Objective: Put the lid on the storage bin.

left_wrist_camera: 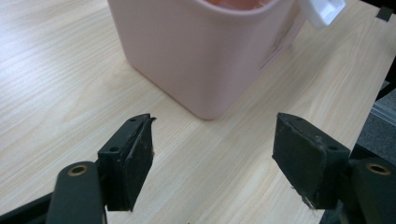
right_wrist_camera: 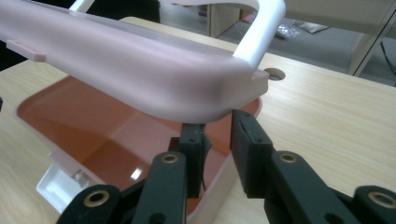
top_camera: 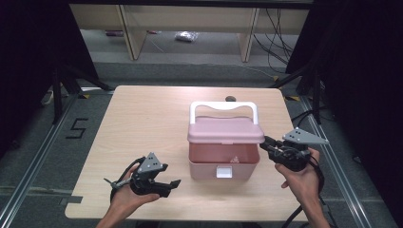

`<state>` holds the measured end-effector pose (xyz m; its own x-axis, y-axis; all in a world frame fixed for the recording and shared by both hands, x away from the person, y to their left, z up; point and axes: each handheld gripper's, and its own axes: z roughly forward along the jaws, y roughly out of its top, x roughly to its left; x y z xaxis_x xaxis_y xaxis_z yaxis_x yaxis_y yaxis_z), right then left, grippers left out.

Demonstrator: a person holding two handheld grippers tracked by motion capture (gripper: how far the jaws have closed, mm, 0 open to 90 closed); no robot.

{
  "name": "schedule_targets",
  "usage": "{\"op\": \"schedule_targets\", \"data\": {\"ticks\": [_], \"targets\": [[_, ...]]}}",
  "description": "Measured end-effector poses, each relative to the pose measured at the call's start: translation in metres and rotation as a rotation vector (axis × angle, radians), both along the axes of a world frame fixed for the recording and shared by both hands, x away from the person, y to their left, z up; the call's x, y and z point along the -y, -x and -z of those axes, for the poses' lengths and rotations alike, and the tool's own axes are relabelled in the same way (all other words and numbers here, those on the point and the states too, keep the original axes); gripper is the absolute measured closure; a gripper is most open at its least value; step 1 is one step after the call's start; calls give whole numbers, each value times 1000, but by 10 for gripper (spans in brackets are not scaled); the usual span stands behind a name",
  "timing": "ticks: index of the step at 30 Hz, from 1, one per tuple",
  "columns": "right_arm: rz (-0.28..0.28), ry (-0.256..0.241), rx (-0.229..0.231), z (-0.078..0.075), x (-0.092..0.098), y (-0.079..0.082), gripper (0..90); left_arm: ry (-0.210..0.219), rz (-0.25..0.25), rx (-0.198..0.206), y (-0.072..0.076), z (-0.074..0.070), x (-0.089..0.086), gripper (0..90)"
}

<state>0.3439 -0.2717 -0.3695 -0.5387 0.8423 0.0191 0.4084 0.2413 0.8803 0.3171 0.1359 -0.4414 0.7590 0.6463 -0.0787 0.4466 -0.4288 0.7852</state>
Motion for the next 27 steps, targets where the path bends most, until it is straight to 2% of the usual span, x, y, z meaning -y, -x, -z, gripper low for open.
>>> {"op": "schedule_targets", "data": {"ticks": [2, 3, 4, 5, 6, 7, 8, 9, 10, 11, 12, 13, 14, 15, 16, 17, 18, 19, 20, 21, 22, 23, 25, 27], "targets": [[2, -7, 10, 2, 0, 1, 735, -5, -3, 1, 2, 2, -1, 285], [12, -33, -17, 3, -2, 4, 725, -12, 2, 4, 2, 3, -2, 284], [1, -23, 3, 5, 0, 3, 719, -17, -3, 3, 3, 4, -2, 284], [-3, -6, -3, 5, 0, 4, 714, -21, -1, 4, 4, 5, -3, 284], [5, -25, -10, 7, -2, 6, 710, -24, 0, 5, 5, 6, -4, 283], [-7, 6, 9, 8, 0, 5, 706, -12, 0, -2, 7, 6, -4, 283], [12, -28, -15, 9, -2, 8, 698, -19, 4, 5, 8, 6, -5, 283], [-4, -5, 1, 8, 1, 7, 684, -16, 4, 4, 9, 7, -5, 283], [3, -32, -4, 10, -1, 8, 673, -15, 2, 7, 10, 8, -5, 283], [-4, -11, 2, 10, 1, 8, 662, -33, 1, 13, 12, 8, -7, 283], [4, -29, -28, 11, -1, 11, 648, -13, -6, 18, 14, 10, -7, 284], [-4, -14, -21, 12, 1, 10, 631, -22, 1, 25, 15, 10, -8, 285], [-4, -25, -26, 12, 0, 11, 613, -25, 2, 22, 17, 11, -8, 284], [3, -19, -11, 13, 1, 11, 602, -36, -1, 28, 18, 12, -9, 284], [3, -10, -6, 13, 2, 12, 597, -31, 1, 27, 19, 12, -10, 284], [11, -33, -35, 14, 0, 14, 593, -36, -7, 31, 21, 13, -10, 283], [-1, -24, -14, 15, 0, 13, 589, -38, -7, 31, 22, 15, -11, 284], [-2, -16, -21, 15, 1, 14, 580, -58, -3, 34, 22, 16, -12, 284], [5, -35, -44, 16, -1, 17, 567, -47, -10, 31, 23, 18, -12, 284], [-8, -15, -32, 16, 0, 16, 554, -45, -7, 22, 24, 19, -12, 284], [6, -31, -53, 17, -1, 18, 545, -42, -11, 24, 25, 21, -12, 284], [-11, -3, -26, 19, 1, 17, 539, -53, -12, 26, 26, 22, -13, 284], [1, -20, -39, 21, 1, 18, 520, -53, -9, 19, 27, 24, -12, 284], [3, -8, -34, 24, 3, 18, 495, -57, -9, 19, 28, 27, -12, 284]]}}
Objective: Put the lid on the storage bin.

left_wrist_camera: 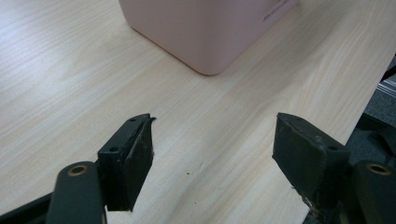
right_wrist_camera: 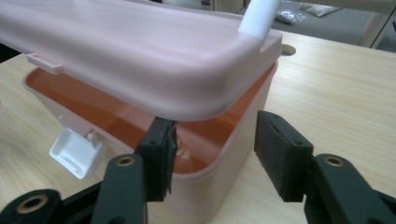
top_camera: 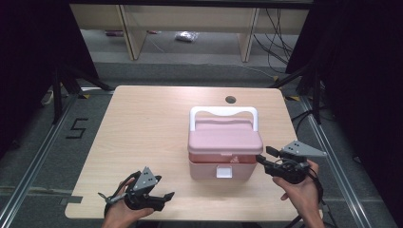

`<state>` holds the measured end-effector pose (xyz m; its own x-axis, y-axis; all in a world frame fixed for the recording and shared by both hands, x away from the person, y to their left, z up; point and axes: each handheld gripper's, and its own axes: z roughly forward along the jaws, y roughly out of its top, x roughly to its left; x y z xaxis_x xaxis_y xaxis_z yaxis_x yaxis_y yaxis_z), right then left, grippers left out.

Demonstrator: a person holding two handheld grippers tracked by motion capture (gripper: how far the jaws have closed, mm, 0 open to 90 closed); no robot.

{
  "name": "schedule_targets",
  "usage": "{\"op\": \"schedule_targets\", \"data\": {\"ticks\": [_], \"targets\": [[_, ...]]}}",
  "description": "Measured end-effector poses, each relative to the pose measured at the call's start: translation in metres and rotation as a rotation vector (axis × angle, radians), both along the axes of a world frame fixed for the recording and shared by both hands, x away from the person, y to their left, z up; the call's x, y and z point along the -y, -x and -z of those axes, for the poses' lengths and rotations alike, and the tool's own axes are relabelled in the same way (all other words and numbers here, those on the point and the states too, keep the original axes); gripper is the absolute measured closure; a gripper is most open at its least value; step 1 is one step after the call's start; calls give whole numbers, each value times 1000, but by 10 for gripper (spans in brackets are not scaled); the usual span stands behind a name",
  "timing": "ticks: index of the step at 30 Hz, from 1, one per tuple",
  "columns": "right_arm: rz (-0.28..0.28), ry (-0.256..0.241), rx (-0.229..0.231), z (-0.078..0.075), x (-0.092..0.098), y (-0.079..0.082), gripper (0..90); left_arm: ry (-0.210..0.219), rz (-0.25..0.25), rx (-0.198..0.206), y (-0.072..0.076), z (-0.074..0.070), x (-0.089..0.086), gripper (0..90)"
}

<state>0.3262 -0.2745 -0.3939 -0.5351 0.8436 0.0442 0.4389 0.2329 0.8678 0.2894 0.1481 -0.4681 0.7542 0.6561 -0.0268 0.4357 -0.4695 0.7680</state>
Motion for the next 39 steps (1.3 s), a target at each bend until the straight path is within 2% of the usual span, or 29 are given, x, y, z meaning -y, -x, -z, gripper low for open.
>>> {"op": "schedule_targets", "data": {"ticks": [3, 4, 5, 8, 9, 10, 11, 12, 13, 14, 15, 16, 17, 18, 19, 20, 22, 24, 25, 27, 28, 29, 31, 32, 33, 34, 36, 37, 39], "targets": [[5, -27, -35, 5, -2, 1, 466, -10, 1, -1, 2, 1, 0, 284], [3, -1, -22, 6, 0, 0, 456, -8, 1, -1, 2, 2, 0, 284], [12, -25, -38, 8, -1, 1, 452, -14, -2, 1, 2, 3, 0, 283], [2, -37, -67, 10, 0, 3, 438, 1, -3, -11, 2, 4, 0, 284], [-5, -30, -55, 11, 1, 4, 436, 9, -5, -15, 2, 4, 0, 284], [-1, -46, -67, 11, 0, 6, 432, 25, -3, -24, 3, 4, 0, 284], [-19, -44, -73, 12, 1, 6, 428, 16, -4, -20, 3, 4, 0, 284], [-12, -43, -58, 13, 1, 8, 425, 20, -4, -21, 3, 4, 0, 284], [-23, -21, -52, 13, 3, 9, 420, 23, 2, -23, 3, 4, 0, 284], [-15, -61, -84, 15, 0, 12, 411, 22, -3, -20, 4, 4, 0, 284], [-20, -68, -85, 16, 0, 13, 411, 25, 3, -23, 4, 3, 0, 284], [-33, -54, -64, 17, 2, 13, 410, 28, -3, -20, 4, 3, 0, 283], [-22, -86, -101, 17, 0, 16, 406, 27, 0, -21, 4, 3, -1, 283], [-28, -41, -61, 17, 4, 15, 401, 20, -5, -18, 4, 3, -1, 283], [-37, -47, -59, 18, 4, 15, 401, 18, -5, -17, 5, 3, -2, 283], [-37, -71, -82, 18, 3, 17, 400, 13, -2, -15, 5, 3, -3, 283], [-52, -53, -56, 20, 4, 17, 397, 29, -5, -22, 7, 3, -3, 283], [-42, -73, -82, 22, 3, 20, 386, 24, -9, -14, 8, 4, -5, 283], [-58, -51, -54, 24, 4, 19, 377, 35, -11, -17, 10, 4, -5, 283], [-58, -57, -66, 26, 3, 22, 368, 17, -7, -11, 12, 3, -6, 283], [-65, -32, -40, 27, 5, 23, 365, 38, -13, -15, 14, 4, -5, 283], [-73, -27, -34, 29, 4, 24, 361, 28, -13, -10, 14, 4, -6, 283], [-64, -56, -48, 32, 2, 28, 339, 27, -11, -11, 17, 4, -7, 282], [-65, -59, -46, 34, 2, 29, 334, 41, -21, -13, 18, 6, -6, 280], [-69, -55, -25, 36, 2, 29, 328, 46, -23, -20, 18, 7, -6, 279], [-59, -71, -49, 38, 1, 32, 314, 43, -18, -20, 19, 7, -7, 274], [-93, -57, -28, 43, 2, 32, 277, 44, -21, -21, 20, 8, -7, 261], [-85, -65, -44, 45, 1, 35, 274, 41, -19, -15, 21, 8, -7, 256], [-93, -45, -49, 48, 1, 37, 268, 31, -15, -9, 21, 9, -6, 245]]}}
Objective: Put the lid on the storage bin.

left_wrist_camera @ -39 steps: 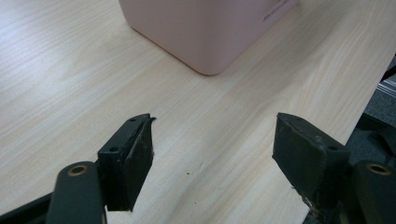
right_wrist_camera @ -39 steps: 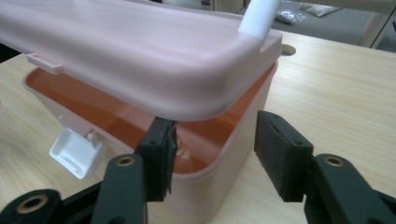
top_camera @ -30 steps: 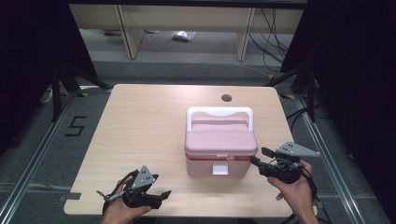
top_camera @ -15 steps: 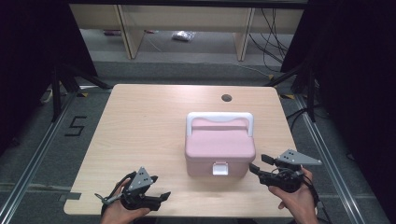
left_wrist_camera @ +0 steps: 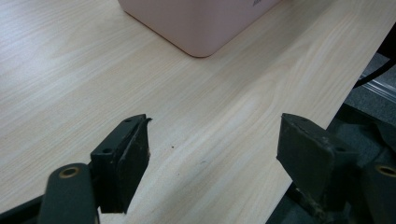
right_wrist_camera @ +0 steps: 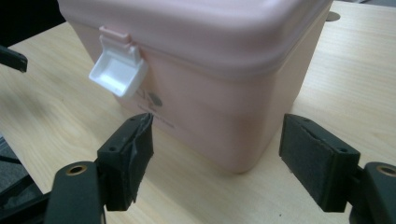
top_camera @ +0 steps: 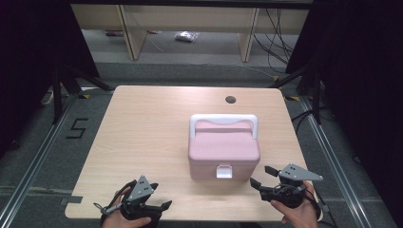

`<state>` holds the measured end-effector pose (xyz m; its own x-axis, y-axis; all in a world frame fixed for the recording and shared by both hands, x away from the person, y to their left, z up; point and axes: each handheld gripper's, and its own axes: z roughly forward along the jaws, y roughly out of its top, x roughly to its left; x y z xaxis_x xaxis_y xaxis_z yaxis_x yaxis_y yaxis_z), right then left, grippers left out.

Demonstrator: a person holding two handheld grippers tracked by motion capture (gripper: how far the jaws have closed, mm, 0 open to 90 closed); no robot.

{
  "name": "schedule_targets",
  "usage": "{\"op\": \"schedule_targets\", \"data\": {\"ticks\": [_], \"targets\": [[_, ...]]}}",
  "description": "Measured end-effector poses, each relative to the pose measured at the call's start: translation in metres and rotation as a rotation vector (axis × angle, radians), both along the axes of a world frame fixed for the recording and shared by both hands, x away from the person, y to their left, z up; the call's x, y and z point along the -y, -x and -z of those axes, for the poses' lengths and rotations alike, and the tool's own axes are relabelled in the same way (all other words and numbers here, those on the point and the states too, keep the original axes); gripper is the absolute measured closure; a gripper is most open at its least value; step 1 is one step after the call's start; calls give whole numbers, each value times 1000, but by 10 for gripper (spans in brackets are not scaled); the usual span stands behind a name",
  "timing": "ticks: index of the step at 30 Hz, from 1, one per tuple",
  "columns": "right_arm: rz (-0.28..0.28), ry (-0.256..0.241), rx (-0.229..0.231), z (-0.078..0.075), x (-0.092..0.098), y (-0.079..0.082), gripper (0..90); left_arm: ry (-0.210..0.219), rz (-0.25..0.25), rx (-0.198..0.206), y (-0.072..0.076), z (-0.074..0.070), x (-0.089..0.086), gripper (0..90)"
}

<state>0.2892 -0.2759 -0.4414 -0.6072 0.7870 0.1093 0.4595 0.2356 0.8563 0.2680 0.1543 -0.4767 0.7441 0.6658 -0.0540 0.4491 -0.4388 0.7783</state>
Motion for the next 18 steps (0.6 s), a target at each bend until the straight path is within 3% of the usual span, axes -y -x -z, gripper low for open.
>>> {"op": "schedule_targets", "data": {"ticks": [1, 2, 4, 5, 8, 9, 10, 12, 13, 14, 15, 17, 18], "targets": [[-4, 1, 13, 2, 0, 0, 263, 13, -5, -3, 1, 0, 1, 242], [8, -11, -23, 3, -2, 3, 258, 12, -8, -2, 2, 0, 2, 240], [-10, 18, 6, 7, -1, 3, 253, 1, 8, -2, 2, 1, 2, 234], [-25, 0, -7, 9, -2, 3, 251, -15, 9, -2, 3, 1, 2, 232], [-14, 12, -42, 11, -3, 8, 250, -25, 19, -6, 5, 4, 3, 225], [-22, 30, -30, 12, -3, 7, 247, -22, 21, -9, 6, 4, 4, 224], [-15, 3, -48, 14, -6, 10, 241, -10, 18, -11, 7, 5, 5, 222], [-26, 13, -61, 15, -7, 13, 240, -15, 24, -11, 9, 5, 4, 222], [-35, 39, -50, 15, -6, 15, 240, -19, 17, -8, 10, 5, 4, 220], [-38, 23, -71, 16, -8, 17, 239, -23, 21, -10, 10, 5, 4, 216], [-35, 19, -62, 17, -8, 19, 236, -26, 14, -10, 11, 5, 4, 210], [-34, 13, -111, 18, -9, 25, 225, -26, 9, -16, 12, 6, 4, 203], [-49, 30, -67, 21, -7, 23, 218, -40, 17, -16, 11, 7, 3, 203]]}}
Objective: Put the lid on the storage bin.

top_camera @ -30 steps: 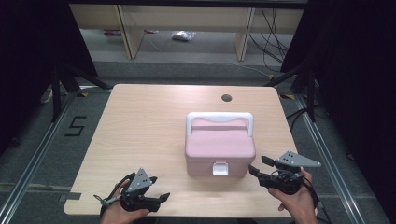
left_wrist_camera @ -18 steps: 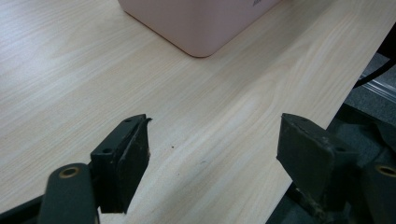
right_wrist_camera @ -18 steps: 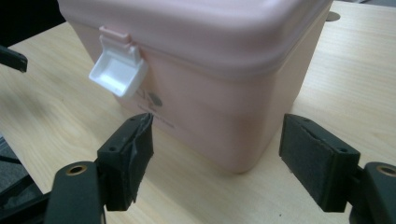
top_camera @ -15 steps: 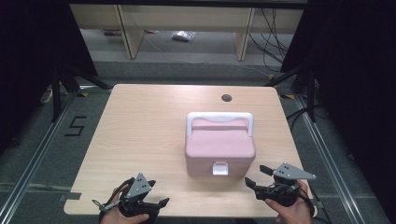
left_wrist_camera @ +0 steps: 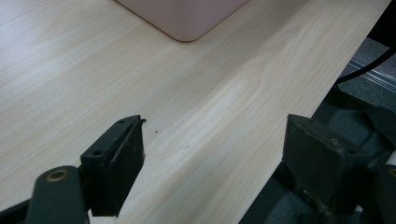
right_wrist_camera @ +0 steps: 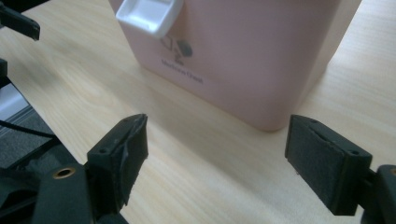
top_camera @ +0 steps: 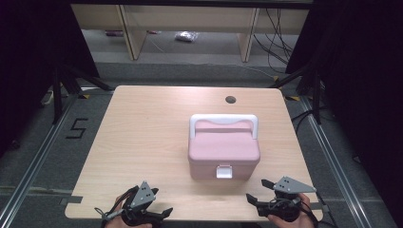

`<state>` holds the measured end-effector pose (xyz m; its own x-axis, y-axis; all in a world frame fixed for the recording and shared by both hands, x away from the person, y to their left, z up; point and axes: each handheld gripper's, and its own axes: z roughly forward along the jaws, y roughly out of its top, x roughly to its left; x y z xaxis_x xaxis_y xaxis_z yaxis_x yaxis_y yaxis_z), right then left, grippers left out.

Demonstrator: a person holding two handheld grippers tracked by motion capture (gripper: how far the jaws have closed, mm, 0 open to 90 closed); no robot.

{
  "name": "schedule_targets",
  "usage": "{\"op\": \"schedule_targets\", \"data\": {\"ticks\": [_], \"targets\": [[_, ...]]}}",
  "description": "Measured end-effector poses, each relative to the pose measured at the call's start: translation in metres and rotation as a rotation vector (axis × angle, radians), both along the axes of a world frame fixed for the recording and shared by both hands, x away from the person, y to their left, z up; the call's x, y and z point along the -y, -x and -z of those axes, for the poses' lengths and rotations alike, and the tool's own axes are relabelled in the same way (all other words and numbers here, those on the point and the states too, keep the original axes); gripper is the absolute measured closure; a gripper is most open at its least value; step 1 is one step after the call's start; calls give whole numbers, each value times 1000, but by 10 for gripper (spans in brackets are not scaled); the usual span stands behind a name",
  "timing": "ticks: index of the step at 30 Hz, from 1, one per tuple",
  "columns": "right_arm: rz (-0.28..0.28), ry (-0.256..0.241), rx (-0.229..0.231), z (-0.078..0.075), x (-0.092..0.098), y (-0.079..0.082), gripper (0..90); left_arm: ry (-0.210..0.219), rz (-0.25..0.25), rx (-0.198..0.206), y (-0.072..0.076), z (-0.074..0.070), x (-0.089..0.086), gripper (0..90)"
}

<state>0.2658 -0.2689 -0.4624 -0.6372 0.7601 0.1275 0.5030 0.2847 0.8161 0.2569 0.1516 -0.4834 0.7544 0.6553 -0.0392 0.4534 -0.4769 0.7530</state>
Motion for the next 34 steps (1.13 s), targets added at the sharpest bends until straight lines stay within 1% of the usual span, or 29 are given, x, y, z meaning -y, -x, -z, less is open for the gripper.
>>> {"op": "schedule_targets", "data": {"ticks": [1, 2, 4, 5, 6, 7, 8, 9, 10, 11, 12, 13, 14, 15, 16, 17, 19, 20, 21, 22, 23, 24, 25, 26, 27, 28, 30, 33, 34], "targets": [[-5, 12, -2, 1, 1, 1, 207, 0, -2, 0, 0, 1, 0, 203], [1, -3, -28, 3, 0, 3, 201, 5, -5, 1, 1, 1, 0, 202], [7, 8, -35, 6, 2, 4, 189, 13, -9, -7, 2, 3, 1, 203], [1, 11, -20, 8, 3, 4, 189, 21, -8, -11, 3, 4, 2, 202], [-3, 12, -30, 9, 3, 4, 187, 20, -9, -15, 3, 5, 2, 202], [11, 8, -36, 10, 2, 6, 184, -11, 0, -10, 2, 5, 0, 203], [12, 12, -61, 10, 1, 9, 184, -17, 3, -6, 2, 5, -1, 202], [1, 44, -25, 11, 3, 8, 184, -17, 4, -8, 2, 4, -2, 202], [12, 35, -41, 12, 1, 10, 184, -12, -3, -2, 2, 5, -2, 202], [11, 45, -43, 13, 2, 11, 184, -15, -5, -4, 2, 4, -3, 202], [10, 50, -30, 14, 3, 11, 184, 2, -13, -9, 2, 5, -2, 200], [0, 42, -43, 15, 3, 12, 182, 0, -7, -11, 2, 5, -2, 197], [15, 38, -56, 15, 3, 15, 179, -7, -5, -10, 3, 5, -2, 197], [5, 63, -41, 15, 4, 17, 177, -14, -8, -7, 3, 5, -2, 197], [1, 48, -47, 16, 3, 18, 177, -22, -4, -6, 4, 5, -2, 197], [10, 46, -61, 16, 1, 22, 178, -22, -6, -4, 4, 5, -2, 197], [-11, 67, -46, 17, 2, 23, 178, -21, -12, 4, 3, 6, -3, 197], [3, 53, -59, 18, 0, 26, 178, -10, -16, -7, 4, 5, -3, 197], [-3, 52, -81, 18, -1, 28, 178, -17, -15, -1, 4, 5, -4, 197], [-20, 52, -68, 20, -1, 27, 179, -28, -24, 5, 4, 4, -5, 197], [-10, 54, -75, 18, -1, 29, 180, -30, -24, 8, 4, 4, -5, 197], [-18, 56, -52, 18, -1, 29, 181, -18, -30, 8, 5, 4, -5, 195], [-14, 66, -47, 17, 0, 30, 181, -10, -30, 2, 5, 4, -5, 195], [-12, 66, -51, 17, 0, 30, 181, -23, -31, 7, 5, 4, -6, 196], [2, 64, -67, 17, 0, 31, 181, -25, -35, 6, 5, 4, -6, 195], [-1, 62, -62, 18, 1, 31, 181, -27, -34, 2, 5, 4, -7, 195], [13, 55, -81, 19, 1, 32, 182, -26, -38, 2, 6, 5, -7, 195], [-2, 51, -67, 20, 0, 32, 181, -16, -43, 4, 7, 5, -7, 193], [8, 36, -92, 19, -2, 35, 181, -21, -40, 3, 7, 5, -7, 193]]}}
